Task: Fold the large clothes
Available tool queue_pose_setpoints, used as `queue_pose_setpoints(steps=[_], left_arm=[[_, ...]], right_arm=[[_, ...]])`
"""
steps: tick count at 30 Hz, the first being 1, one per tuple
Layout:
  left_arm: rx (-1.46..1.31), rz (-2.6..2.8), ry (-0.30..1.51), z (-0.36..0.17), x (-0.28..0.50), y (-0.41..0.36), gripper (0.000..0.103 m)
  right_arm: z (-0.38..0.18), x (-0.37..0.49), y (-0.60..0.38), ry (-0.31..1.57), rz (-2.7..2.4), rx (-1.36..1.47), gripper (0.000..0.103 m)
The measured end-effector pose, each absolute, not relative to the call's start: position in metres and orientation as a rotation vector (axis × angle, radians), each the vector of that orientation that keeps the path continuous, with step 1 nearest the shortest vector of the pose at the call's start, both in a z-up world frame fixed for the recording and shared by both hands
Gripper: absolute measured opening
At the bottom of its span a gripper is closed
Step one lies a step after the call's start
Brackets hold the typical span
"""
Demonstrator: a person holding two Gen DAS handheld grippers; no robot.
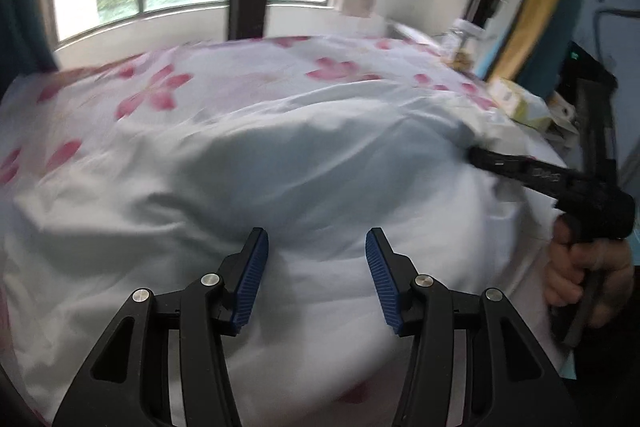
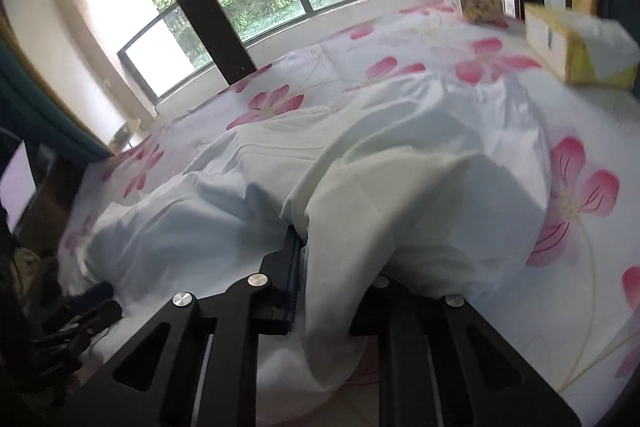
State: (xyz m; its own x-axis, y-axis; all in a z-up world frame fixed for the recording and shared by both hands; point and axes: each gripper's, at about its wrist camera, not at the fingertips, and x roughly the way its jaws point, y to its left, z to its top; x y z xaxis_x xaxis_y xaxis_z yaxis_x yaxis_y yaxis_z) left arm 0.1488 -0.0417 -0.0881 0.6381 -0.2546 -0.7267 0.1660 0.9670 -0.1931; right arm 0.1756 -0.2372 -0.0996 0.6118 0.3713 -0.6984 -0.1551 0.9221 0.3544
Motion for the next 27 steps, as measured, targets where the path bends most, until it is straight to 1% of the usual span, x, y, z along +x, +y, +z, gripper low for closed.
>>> queue_pose_setpoints(steps=[3,8,18,23,27], left_arm=[[-0.103,-0.265,0.875,-0.094,0.153,-0.053,0.054],[-0.100,-0.254,0.873,-0.099,0.154,-0.055,0.053],[-0.092,-0.259,0.850,-0.101,0.152,-0.057,0.054],[-0.138,-0.291,0.838,-0.101,0.152,-0.050,0.054],[-0.236,-0.344,0.836,-0.095,0.148,-0.036,0.054]], right_arm=[[-0.095,0.174,-0.234,0.841,0.300,0.234,0.015],[-0.082,0.172,-0.228,0.800,0.301,0.199,0.014],[-0.021,0.156,-0.186,0.644,0.379,0.082,0.012],[-0.004,0.147,-0.150,0.599,0.436,0.025,0.011],[0.000,0.141,-0.125,0.583,0.451,-0.026,0.011]])
